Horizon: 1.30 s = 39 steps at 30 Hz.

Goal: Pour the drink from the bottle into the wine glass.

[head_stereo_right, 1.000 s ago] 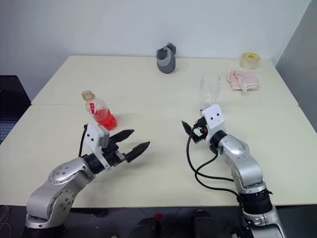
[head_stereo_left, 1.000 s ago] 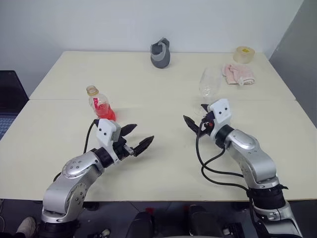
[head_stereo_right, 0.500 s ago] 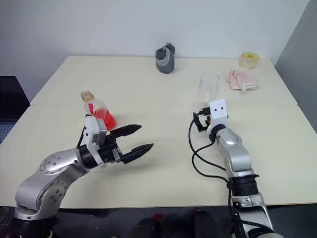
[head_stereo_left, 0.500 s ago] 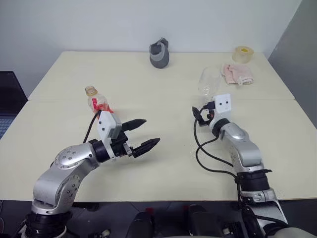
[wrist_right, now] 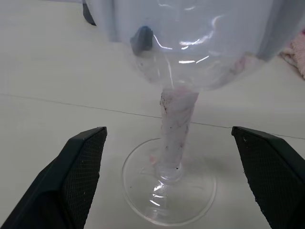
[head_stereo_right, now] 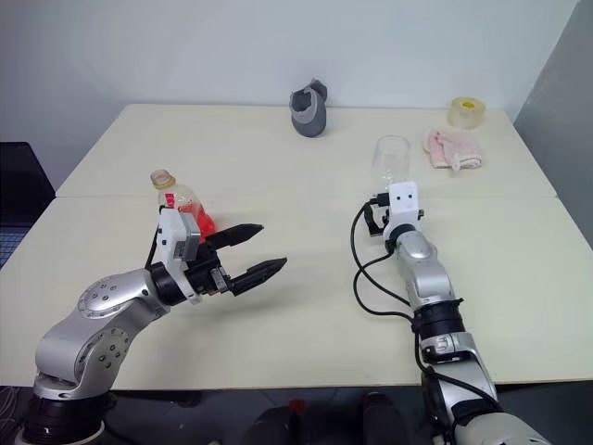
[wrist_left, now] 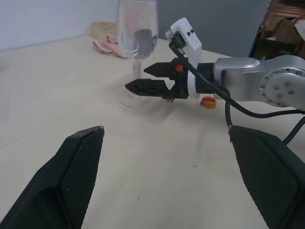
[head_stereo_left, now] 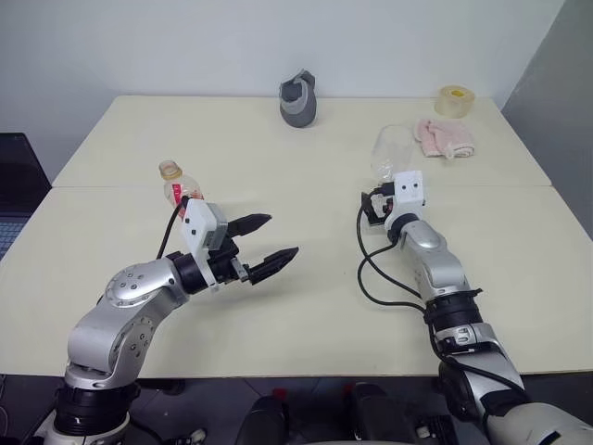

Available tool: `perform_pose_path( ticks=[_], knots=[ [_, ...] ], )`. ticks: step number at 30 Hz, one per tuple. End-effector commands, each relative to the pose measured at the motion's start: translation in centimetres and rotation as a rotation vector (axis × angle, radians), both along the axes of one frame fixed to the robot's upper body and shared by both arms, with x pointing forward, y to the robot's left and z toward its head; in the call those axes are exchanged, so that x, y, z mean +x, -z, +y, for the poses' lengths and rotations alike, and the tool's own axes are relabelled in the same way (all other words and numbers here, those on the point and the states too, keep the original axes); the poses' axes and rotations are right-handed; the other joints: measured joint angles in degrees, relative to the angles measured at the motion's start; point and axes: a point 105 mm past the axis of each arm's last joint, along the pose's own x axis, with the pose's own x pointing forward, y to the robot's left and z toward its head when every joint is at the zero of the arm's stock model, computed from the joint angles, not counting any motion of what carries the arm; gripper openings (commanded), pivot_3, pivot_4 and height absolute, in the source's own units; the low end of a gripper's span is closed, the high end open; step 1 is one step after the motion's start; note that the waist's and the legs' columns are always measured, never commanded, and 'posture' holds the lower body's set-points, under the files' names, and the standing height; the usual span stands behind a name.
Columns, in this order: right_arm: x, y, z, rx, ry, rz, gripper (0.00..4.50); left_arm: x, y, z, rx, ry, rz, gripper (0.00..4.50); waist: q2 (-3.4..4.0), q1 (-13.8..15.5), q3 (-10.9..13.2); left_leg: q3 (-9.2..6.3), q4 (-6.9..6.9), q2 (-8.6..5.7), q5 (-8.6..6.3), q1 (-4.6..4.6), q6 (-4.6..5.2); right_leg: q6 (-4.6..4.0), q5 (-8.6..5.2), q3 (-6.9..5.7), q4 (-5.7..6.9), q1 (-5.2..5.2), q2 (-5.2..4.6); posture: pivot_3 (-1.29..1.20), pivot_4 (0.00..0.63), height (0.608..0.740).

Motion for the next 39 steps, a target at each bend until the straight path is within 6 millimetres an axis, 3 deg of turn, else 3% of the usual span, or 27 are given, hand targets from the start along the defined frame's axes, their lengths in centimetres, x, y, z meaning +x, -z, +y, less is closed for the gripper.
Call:
perform_pose_path(
  ticks=[1, 10, 11, 14, 24, 30, 39],
  knots=[
    [0.7, -2.1, 0.1, 0.031, 0.005, -0.073, 4.5, 0.0, -1.1, -0.1, -0.003, 0.0, -0.056, 4.49, 0.0, -0.02, 0.0, 0.0, 0.0, 0.0, 0.0, 0.0, 0.0, 0.0, 0.0, 0.0, 0.0, 0.0, 0.0, 0.0, 0.15, 0.74],
    [2.1, -2.5, 0.3, 0.055, -0.007, -0.073, 4.5, 0.1, -1.2, -0.3, -0.001, 0.006, -0.062, 4.49, 0.0, -0.3, 0.0, 0.0, 0.0, -0.01, 0.02, 0.0, -0.03, 0.0, 0.0, -0.01, 0.0, 0.0, 0.0, 0.0, 0.15, 0.74],
    [2.2, -2.5, 0.4, 0.062, -0.011, -0.07, 4.32, 0.1, -1.3, -0.3, -0.001, 0.006, -0.062, 4.5, 0.0, -0.32, 0.0, 0.01, 0.0, -0.01, 0.02, 0.0, -0.04, 0.0, 0.0, 0.0, 0.0, 0.0, 0.0, 0.0, 0.15, 0.74],
    [2.2, -2.5, 0.6, 0.079, -0.029, -0.074, 3.59, 0.1, -1.3, -0.4, 0.0, 0.006, -0.064, 4.5, 0.0, -0.36, 0.0, 0.01, 0.0, 0.0, 0.02, 0.0, -0.04, 0.0, 0.0, 0.01, 0.0, 0.0, 0.0, 0.0, 0.15, 0.74],
    [1.9, -3.2, 1.3, 0.029, -0.073, -0.12, 0.22, -0.1, -1.1, -0.2, 0.002, -0.005, -0.06, 4.5, 0.01, -0.53, 0.01, 0.0, 0.0, 0.01, 0.02, 0.0, -0.04, 0.0, 0.0, 0.01, 0.0, 0.0, 0.0, 0.0, 0.15, 0.74],
    [-0.1, -4.4, 4.9, -0.026, -0.308, -0.221, 0.22, -0.6, -0.6, 1.6, -0.001, -0.095, -0.038, 4.5, 0.04, -1.35, 0.02, -0.02, -0.03, 0.04, 0.02, -0.01, -0.04, 0.0, 0.0, 0.01, 0.0, -0.03, -0.02, 0.0, 0.15, 0.74],
    [-5.5, -4.0, 10.3, -0.012, -0.691, -0.247, 0.22, -4.1, 1.5, 5.1, 0.004, -0.304, 0.033, 4.5, 0.07, -1.34, 0.04, -0.07, -0.06, 0.11, -0.08, -0.02, 0.14, -0.02, 0.01, 0.05, 0.01, -0.09, -0.11, 0.0, 0.15, 0.74]
  ],
)
